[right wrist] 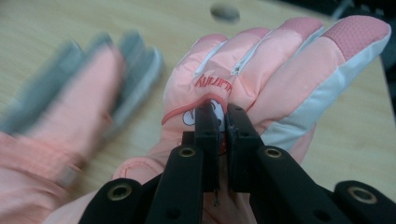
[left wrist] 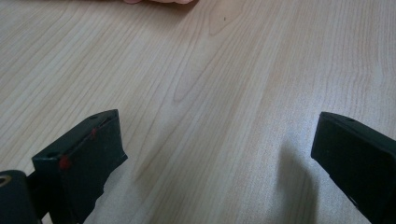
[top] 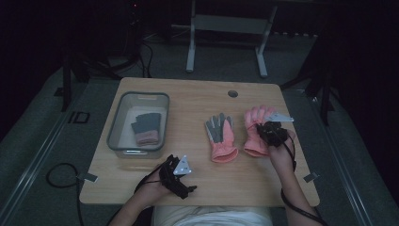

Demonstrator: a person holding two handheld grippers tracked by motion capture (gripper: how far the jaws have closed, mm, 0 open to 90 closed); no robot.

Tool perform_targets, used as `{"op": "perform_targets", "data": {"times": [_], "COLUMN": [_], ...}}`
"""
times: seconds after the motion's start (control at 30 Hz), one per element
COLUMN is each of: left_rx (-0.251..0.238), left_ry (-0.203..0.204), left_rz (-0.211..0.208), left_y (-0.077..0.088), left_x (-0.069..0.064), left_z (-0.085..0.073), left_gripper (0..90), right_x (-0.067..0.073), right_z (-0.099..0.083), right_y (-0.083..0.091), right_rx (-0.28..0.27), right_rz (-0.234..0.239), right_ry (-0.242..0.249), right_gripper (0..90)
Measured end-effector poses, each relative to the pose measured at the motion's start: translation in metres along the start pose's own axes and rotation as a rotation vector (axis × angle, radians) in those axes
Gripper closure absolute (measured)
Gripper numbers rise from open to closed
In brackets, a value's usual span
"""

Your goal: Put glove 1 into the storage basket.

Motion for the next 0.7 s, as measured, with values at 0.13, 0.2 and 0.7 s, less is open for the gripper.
{"op": "perform_targets", "data": {"times": [0.13,0.2,0.7], "left_rx": [0.002,0.001,0.000], "left_ry": [0.002,0.003,-0.005], "left_rz": [0.000,0.002,-0.001], "left_y": [-0.001,-0.001,0.000], "left_x": [0.000,0.000,0.000], "left_z": [0.000,0.000,-0.001], "left_gripper": [1.9,1.9,1.9], "right_x": [0.006,0.008,0.083], "right_z": [0.021,0.026,0.065], "right_y": [0.016,0.019,0.030], "right_rx": [-0.074,-0.085,-0.158], "right_rz": [0.054,0.055,0.216], "right_ry": [0.001,0.007,0.086], "right_gripper": [85.2,85.3,85.1]}}
Point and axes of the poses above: each handheld gripper's, and its own axes: y roughly backward along the jaws, z roughly out of its top, x roughly to its left, the point moved 3 cm from there along -y, roughly forward along the jaws, and after that the axes turned 5 degrees about -z, right-handed, at the moved point
